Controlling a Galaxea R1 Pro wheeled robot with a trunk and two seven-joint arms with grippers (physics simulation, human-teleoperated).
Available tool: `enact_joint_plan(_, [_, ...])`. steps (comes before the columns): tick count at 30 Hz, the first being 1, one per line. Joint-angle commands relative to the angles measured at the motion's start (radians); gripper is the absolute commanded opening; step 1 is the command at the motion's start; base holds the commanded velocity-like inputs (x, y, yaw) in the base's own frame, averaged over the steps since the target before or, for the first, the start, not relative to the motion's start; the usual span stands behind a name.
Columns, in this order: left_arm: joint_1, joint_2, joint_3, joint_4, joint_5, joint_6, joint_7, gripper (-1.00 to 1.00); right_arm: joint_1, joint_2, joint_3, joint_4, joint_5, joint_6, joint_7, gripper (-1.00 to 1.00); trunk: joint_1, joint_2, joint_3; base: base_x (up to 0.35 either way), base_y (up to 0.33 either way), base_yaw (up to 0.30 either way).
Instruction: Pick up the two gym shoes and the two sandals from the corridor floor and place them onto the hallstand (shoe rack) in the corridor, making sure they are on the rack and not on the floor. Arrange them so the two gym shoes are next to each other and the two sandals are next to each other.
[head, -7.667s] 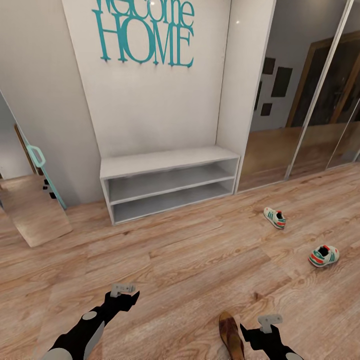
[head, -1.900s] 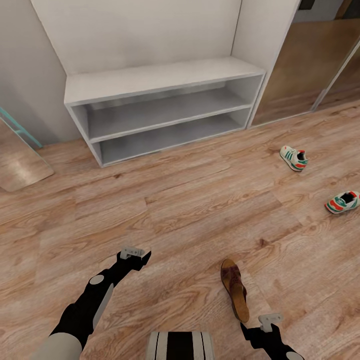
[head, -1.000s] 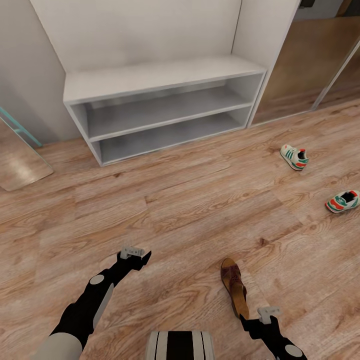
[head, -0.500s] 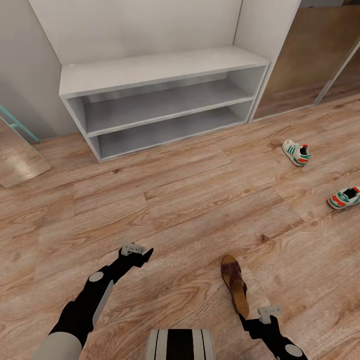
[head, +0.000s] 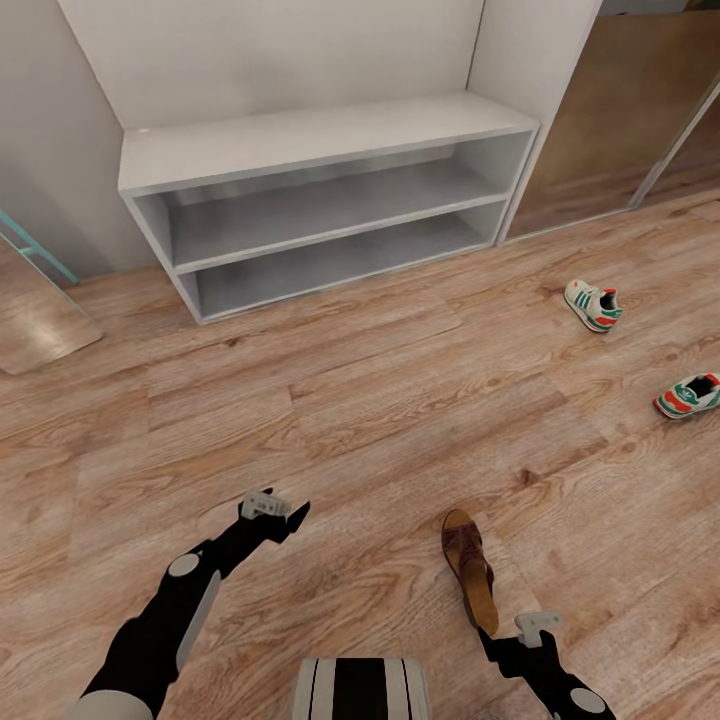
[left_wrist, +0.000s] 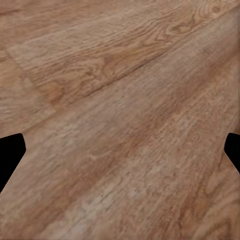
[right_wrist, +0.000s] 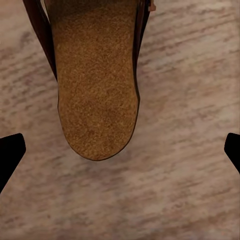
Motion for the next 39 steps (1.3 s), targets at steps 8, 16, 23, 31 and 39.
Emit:
enact_joint_plan(8, [0.023, 0.000, 0.014, -0.042, -0.001, 0.000, -0.004, 1.00, 0.000, 0.000, 0.000, 0.000, -0.001, -0.003, 0.002, 1.00, 0.000, 0.000, -0.001, 0.000, 0.000, 0.000])
enact_joint_plan(16, [0.066, -0.001, 0.039, -0.125, 0.003, -0.103, -0.004, 1.00, 0.000, 0.000, 0.001, 0.000, -0.001, -0.004, 0.001, 1.00, 0.000, 0.000, -0.001, 0.000, 0.000, 0.000])
enact_joint_plan(23, [0.098, -0.002, 0.057, -0.131, 0.026, -0.249, 0.003, 1.00, 0.000, 0.000, 0.001, 0.000, -0.001, -0.004, 0.002, 1.00, 0.000, 0.000, -0.001, 0.000, 0.000, 0.000])
enact_joint_plan(31, [0.109, 0.000, 0.062, -0.131, 0.042, -0.301, 0.017, 1.00, 0.000, 0.000, 0.001, 0.000, -0.001, -0.004, 0.004, 1.00, 0.000, 0.000, -0.001, 0.000, 0.000, 0.000])
enact_joint_plan(39, [0.112, 0.007, 0.063, -0.154, 0.044, -0.309, 0.020, 1.00, 0.000, 0.000, 0.001, 0.000, -0.001, -0.003, 0.004, 1.00, 0.000, 0.000, -0.001, 0.000, 0.000, 0.000])
